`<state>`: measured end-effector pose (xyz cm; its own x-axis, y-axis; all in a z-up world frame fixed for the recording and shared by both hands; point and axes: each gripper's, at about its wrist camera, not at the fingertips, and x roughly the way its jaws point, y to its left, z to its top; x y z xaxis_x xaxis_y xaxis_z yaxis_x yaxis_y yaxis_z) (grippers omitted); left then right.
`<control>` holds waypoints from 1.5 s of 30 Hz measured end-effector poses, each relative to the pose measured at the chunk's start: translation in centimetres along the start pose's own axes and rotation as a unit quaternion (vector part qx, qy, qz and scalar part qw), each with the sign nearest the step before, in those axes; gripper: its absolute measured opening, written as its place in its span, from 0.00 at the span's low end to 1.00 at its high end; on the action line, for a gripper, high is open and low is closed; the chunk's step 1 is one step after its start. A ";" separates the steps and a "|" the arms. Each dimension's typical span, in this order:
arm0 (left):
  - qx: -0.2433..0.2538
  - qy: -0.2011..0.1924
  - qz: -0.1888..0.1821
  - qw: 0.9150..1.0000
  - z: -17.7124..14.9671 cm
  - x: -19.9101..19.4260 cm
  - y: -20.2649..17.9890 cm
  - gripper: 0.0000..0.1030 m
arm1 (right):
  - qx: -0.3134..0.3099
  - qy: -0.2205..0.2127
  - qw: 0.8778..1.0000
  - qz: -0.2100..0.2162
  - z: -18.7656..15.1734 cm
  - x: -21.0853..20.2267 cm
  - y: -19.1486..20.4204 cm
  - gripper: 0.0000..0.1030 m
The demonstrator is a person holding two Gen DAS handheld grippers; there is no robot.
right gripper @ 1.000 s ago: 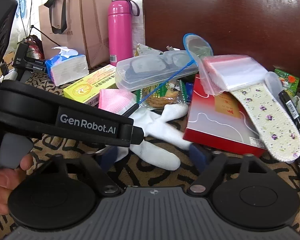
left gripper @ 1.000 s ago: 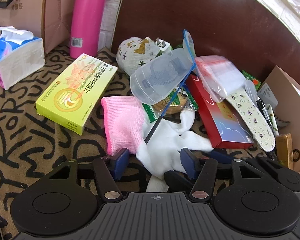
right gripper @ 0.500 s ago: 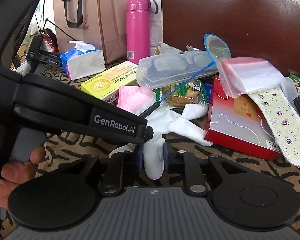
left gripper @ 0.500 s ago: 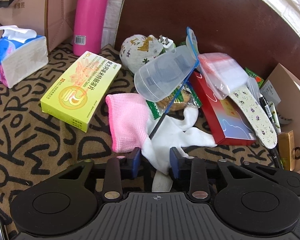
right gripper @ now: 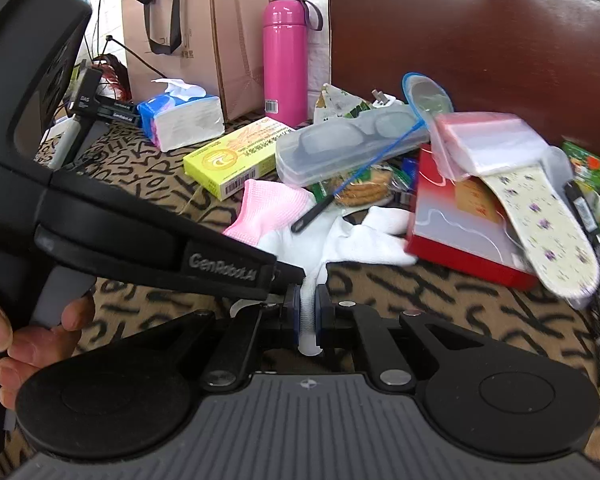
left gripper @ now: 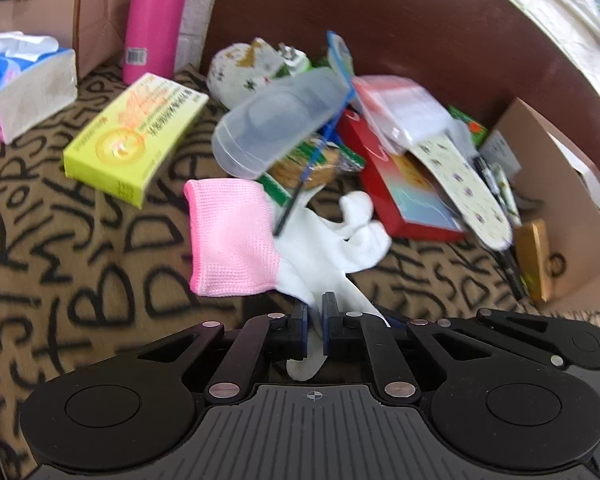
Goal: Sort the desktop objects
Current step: 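Close the left gripper on the white glove and lift it, then carry the glove with the left gripper over the cardboard box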
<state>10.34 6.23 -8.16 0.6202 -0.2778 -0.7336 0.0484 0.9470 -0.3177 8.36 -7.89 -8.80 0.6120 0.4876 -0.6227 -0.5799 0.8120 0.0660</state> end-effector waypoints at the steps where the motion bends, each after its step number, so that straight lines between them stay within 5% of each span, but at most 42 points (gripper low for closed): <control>1: 0.002 0.001 -0.003 1.000 -0.4 -0.3 -0.3 0.00 | 0.000 0.001 1.000 0.001 -0.3 -0.5 0.0 0.08; 13: 0.064 0.022 -0.049 0.996 -5.1 -3.3 -6.0 0.00 | 0.021 -0.004 1.000 -0.006 -5.0 -8.0 -0.8 0.08; 21: 0.124 -0.004 -0.083 0.989 -5.0 -5.3 -12.0 0.00 | 0.040 -0.061 0.996 -0.051 -6.0 -13.4 -3.0 0.08; 35: 0.193 -0.086 -0.152 0.966 0.1 -8.5 -23.1 0.00 | 0.039 -0.191 0.968 -0.157 -3.7 -21.5 -8.2 0.08; 45: 0.199 -0.100 -0.202 0.954 5.1 -5.6 -28.6 0.00 | 0.063 -0.244 0.943 -0.216 -1.2 -22.3 -14.2 0.08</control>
<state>9.51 -18.49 8.08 0.6233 -0.6336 -0.4583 0.5831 0.7671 -0.2674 2.28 -30.71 3.19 0.9688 0.1679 -0.1822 -0.1709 0.9853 -0.0007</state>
